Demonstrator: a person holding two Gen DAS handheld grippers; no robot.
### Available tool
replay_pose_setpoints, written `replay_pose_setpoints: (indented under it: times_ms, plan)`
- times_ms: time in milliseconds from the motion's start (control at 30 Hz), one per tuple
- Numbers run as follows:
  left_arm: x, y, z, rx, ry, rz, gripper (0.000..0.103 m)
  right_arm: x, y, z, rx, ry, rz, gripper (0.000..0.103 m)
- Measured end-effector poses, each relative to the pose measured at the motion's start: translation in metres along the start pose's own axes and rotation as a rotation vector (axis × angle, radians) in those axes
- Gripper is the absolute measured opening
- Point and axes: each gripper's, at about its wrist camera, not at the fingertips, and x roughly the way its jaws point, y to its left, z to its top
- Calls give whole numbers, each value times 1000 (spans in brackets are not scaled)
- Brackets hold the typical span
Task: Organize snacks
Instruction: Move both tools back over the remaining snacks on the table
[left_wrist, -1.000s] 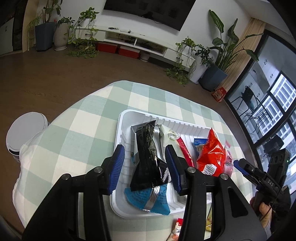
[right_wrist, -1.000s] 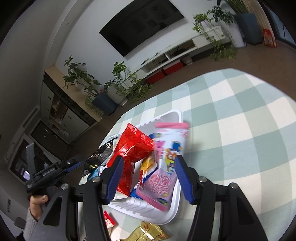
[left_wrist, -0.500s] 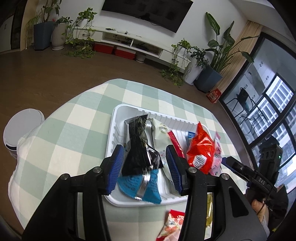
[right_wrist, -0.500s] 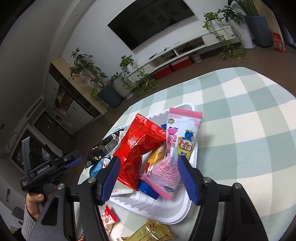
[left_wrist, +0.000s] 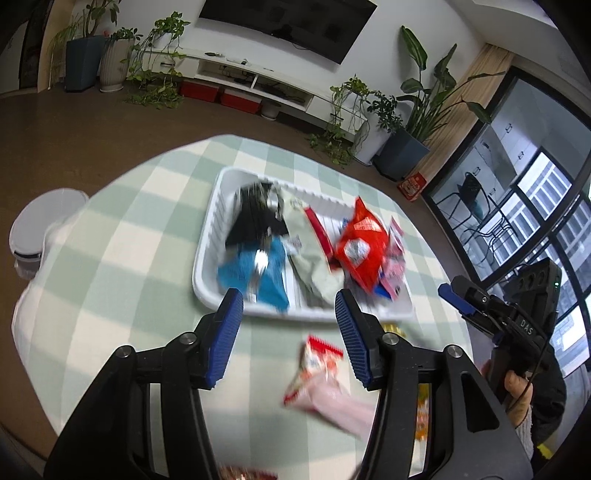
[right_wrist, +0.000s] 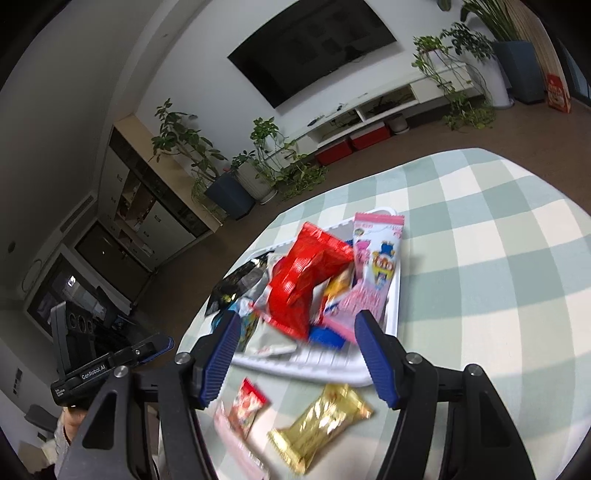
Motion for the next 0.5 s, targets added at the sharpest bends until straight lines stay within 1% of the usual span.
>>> replay_pose_setpoints:
  times_ms: [100, 200, 333, 500]
  plan:
    - [-9, -1, -17, -11, 9, -7, 50, -7, 11, -16, -40, 12, -14, 72]
    - [-18, -5, -36, 1, 15, 8, 50, -7, 24, -33, -95, 43, -54, 72]
    - [-30, -7, -61, 13, 29, 22, 50, 1, 29, -51, -111, 84, -85, 72]
    - [-40, -8, -92, 59, 69, 79, 50, 16, 29, -64, -116, 126, -121, 72]
